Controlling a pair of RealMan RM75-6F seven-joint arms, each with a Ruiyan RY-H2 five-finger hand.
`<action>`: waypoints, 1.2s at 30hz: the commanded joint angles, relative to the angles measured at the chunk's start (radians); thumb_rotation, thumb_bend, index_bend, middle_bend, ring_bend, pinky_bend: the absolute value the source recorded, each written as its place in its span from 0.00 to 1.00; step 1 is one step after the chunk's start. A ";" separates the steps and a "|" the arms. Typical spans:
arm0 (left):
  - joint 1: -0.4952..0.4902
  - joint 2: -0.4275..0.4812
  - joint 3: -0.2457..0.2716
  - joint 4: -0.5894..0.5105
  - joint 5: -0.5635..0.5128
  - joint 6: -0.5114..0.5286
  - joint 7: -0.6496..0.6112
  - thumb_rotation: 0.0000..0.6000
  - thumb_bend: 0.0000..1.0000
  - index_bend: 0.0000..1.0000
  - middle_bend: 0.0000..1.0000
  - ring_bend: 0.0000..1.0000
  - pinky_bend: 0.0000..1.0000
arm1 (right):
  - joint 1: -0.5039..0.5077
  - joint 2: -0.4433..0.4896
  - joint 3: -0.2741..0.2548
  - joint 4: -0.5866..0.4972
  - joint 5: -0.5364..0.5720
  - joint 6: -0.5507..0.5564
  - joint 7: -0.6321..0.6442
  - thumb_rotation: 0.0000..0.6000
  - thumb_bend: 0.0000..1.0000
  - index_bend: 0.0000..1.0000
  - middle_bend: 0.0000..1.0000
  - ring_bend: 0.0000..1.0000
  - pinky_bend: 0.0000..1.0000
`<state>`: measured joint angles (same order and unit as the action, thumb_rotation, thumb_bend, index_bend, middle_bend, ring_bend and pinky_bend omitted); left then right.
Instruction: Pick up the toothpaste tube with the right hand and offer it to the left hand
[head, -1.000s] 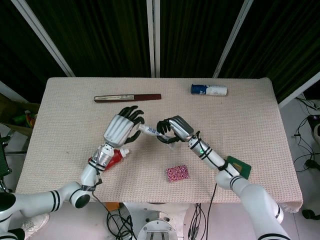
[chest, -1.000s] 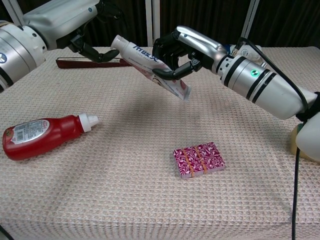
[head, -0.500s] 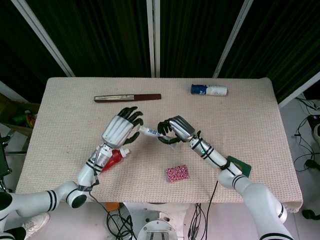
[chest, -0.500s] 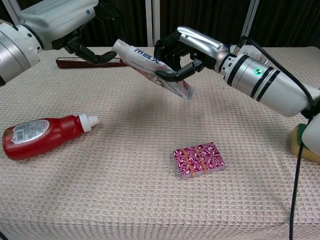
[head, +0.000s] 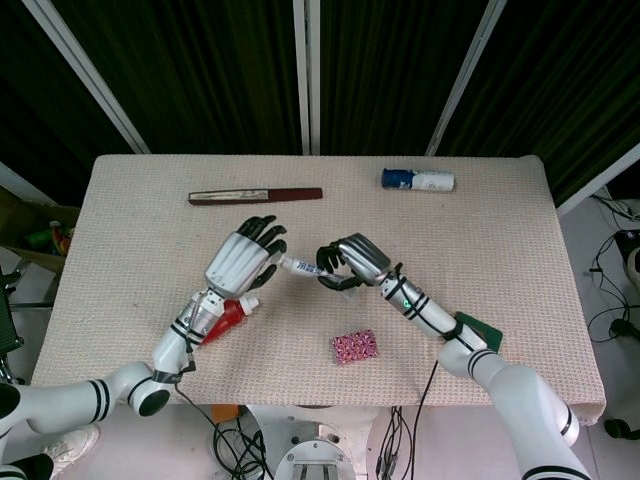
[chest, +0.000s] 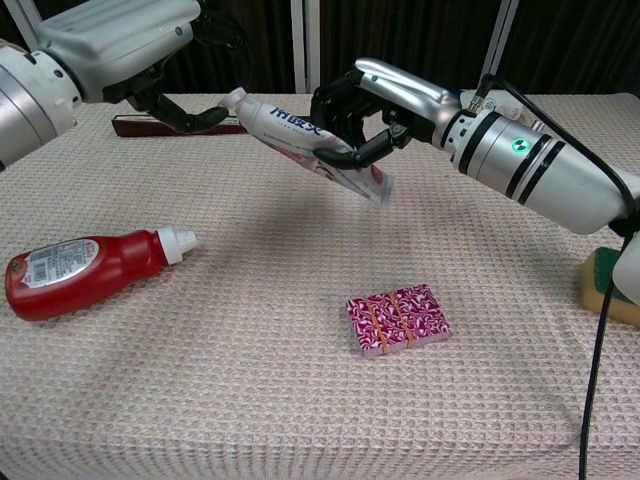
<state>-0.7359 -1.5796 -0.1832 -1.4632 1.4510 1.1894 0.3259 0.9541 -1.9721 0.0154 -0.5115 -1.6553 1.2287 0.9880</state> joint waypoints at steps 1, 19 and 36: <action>-0.004 0.008 0.004 -0.002 0.008 -0.005 0.006 0.98 0.55 0.55 0.27 0.15 0.23 | 0.000 0.004 -0.006 -0.003 -0.005 -0.001 -0.005 1.00 0.78 0.98 0.83 0.62 0.69; -0.020 0.036 0.003 -0.023 0.015 -0.025 0.027 0.98 0.55 0.52 0.27 0.15 0.23 | 0.016 0.017 -0.019 -0.035 -0.025 -0.009 -0.038 1.00 0.78 0.98 0.83 0.62 0.69; -0.002 0.074 -0.002 -0.065 -0.019 -0.017 0.042 0.85 0.55 0.25 0.23 0.15 0.22 | 0.012 0.029 -0.016 -0.044 -0.015 -0.030 -0.064 1.00 0.78 0.98 0.83 0.62 0.69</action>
<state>-0.7453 -1.5148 -0.1847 -1.5202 1.4341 1.1636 0.3690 0.9682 -1.9469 0.0012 -0.5568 -1.6706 1.2025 0.9268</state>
